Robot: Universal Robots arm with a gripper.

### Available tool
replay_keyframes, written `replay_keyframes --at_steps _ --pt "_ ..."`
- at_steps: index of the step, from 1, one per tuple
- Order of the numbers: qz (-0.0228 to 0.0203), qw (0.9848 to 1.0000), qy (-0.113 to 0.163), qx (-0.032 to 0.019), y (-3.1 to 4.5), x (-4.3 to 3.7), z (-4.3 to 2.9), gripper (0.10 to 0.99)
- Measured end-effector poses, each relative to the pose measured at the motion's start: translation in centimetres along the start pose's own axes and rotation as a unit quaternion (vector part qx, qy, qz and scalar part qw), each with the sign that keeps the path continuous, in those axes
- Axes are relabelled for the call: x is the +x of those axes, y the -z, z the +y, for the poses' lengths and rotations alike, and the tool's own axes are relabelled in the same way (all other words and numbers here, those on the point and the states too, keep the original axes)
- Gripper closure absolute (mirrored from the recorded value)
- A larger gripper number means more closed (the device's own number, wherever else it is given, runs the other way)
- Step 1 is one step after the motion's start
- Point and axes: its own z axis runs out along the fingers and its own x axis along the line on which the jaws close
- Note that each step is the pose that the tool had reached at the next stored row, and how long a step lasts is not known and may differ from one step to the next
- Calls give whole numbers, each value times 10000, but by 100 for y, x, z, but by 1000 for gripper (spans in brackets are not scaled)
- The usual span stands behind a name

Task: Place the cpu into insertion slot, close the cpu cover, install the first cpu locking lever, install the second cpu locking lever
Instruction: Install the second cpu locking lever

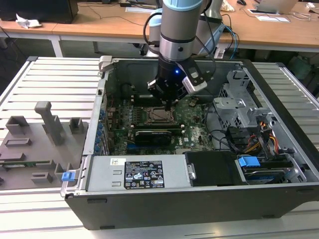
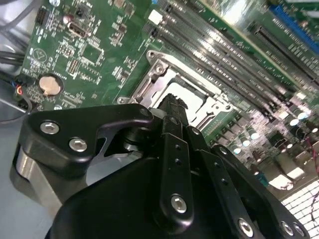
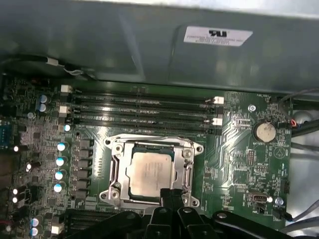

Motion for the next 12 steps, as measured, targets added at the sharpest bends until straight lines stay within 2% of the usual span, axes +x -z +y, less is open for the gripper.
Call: replay_keyframes --at_steps 6,12 --pt "0 10000 0 0 2 5 -74 980" --pt "1 10000 -1 2 9 8 -111 980"
